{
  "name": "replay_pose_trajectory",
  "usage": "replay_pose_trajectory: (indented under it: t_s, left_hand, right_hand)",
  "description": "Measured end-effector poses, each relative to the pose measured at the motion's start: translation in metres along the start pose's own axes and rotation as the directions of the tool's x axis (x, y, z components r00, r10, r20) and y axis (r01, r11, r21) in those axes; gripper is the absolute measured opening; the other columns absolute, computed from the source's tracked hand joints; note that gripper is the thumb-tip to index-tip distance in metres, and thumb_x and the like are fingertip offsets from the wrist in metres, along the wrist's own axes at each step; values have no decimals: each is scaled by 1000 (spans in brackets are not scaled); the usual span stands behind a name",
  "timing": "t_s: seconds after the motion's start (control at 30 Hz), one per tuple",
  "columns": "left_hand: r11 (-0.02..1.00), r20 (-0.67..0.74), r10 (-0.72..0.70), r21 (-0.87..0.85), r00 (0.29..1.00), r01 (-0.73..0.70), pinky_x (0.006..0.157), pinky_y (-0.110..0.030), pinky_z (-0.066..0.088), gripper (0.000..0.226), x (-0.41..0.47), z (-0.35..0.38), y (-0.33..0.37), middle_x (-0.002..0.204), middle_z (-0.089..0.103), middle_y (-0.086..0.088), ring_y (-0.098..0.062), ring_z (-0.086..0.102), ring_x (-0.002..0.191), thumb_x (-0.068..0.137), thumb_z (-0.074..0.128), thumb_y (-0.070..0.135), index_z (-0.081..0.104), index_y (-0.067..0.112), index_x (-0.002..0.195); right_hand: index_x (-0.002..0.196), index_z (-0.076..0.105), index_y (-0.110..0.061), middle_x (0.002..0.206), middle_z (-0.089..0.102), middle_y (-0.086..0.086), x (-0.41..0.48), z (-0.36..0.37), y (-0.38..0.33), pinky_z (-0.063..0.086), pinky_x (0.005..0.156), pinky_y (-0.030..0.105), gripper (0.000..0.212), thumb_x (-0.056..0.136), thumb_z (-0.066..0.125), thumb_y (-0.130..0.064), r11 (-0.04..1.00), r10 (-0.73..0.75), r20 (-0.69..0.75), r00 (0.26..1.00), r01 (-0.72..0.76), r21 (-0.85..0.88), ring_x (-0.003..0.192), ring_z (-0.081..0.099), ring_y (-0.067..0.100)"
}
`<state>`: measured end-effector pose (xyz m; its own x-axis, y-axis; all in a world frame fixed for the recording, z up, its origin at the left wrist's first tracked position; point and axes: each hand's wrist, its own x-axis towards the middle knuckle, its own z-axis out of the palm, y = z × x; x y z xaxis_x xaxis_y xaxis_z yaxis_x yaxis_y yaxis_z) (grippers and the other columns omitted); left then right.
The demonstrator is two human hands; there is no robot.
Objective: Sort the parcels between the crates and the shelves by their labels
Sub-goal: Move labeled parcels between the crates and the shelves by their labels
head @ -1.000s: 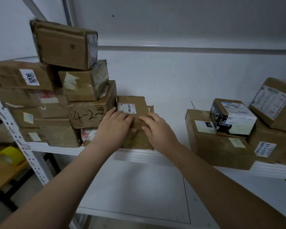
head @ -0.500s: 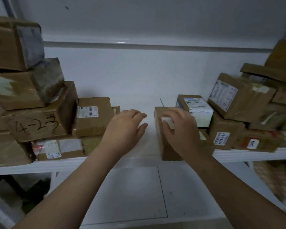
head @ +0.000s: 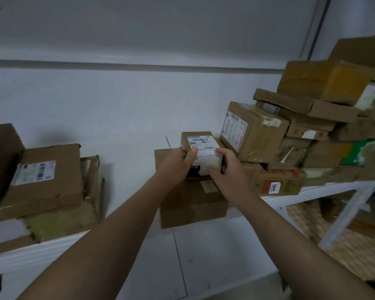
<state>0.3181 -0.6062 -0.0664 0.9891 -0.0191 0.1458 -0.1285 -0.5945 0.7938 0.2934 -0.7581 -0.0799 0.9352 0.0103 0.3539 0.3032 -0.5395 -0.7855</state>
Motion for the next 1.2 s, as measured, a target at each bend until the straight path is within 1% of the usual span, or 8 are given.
replay_pose_trajectory:
  t_s: [0.13, 0.23, 0.33, 0.43, 0.53, 0.6, 0.77, 1.2]
  left_hand:
    - [991, -12, -109, -75, 994, 108, 93, -42, 50, 55, 12, 6, 0, 111, 65, -6, -22, 61, 101, 97, 33, 54, 55, 12, 124]
    - [961, -45, -147, -241, 988, 132, 92, -43, 51, 43, 6, 13, -2, 117, 63, -3, -21, 61, 103, 98, 38, 46, 51, 17, 127]
    - [932, -169, -117, -360, 979, 50, 81, -29, 56, 34, -10, 17, -4, 116, 58, 6, -10, 57, 99, 100, 40, 37, 48, 24, 130]
    - [892, -287, -10, -435, 958, -122, 75, -14, 53, 33, -34, 14, -9, 109, 56, 22, 4, 58, 98, 99, 45, 30, 45, 30, 132]
    - [862, -339, 102, -439, 935, -254, 81, -9, 49, 38, -55, 8, -17, 120, 55, 26, 10, 54, 109, 98, 49, 21, 43, 33, 133]
    - [861, -373, 113, -425, 921, -278, 90, -18, 50, 40, -66, 5, -22, 129, 55, 18, 1, 54, 117, 98, 48, 17, 44, 31, 135]
    - [865, -443, 65, -422, 894, -272, 96, -39, 51, 34, -79, -6, -26, 128, 59, 11, -11, 57, 118, 98, 47, 11, 50, 28, 128]
    - [882, -530, 44, -377, 847, -282, 83, -10, 48, 42, -112, -38, -17, 121, 59, 23, 5, 54, 112, 88, 63, 29, 47, 37, 126]
  right_hand:
    - [134, 41, -23, 123, 51, -11, 5, -2, 0, 43, 73, 2, 49, 90, 60, -14, 987, 21, 55, 998, -30, 159, 100, 50, -7]
    - [119, 46, -32, 110, 53, -20, 5, -3, 1, 40, 68, -2, 32, 93, 56, -14, 971, 6, 20, 1000, -11, 238, 95, 49, -15]
    - [130, 46, -31, 121, 50, -22, 1, -5, 2, 43, 83, 4, 30, 100, 46, -29, 953, -5, -9, 1000, 8, 303, 105, 47, -18]
    - [143, 42, -23, 141, 43, -7, -1, -7, 1, 41, 107, 32, 44, 102, 37, -36, 945, -6, -2, 1000, 7, 326, 130, 41, 7]
    - [138, 47, -30, 125, 52, -14, -4, -2, -2, 48, 85, 13, 36, 102, 40, -26, 929, -64, 35, 997, 47, 367, 113, 50, -7]
    - [138, 46, -34, 122, 56, -18, -7, 2, -3, 47, 75, 4, 39, 102, 43, -22, 907, -66, 63, 996, 34, 420, 106, 50, -15]
    - [139, 46, -33, 126, 60, -16, -13, 8, -9, 50, 83, 11, 41, 101, 46, -19, 863, -108, 72, 992, 57, 502, 115, 55, -2]
    - [127, 46, -42, 128, 55, -12, -24, 25, -45, 54, 86, 20, 36, 96, 55, -27, 825, -288, 27, 957, 234, 515, 117, 55, 2]
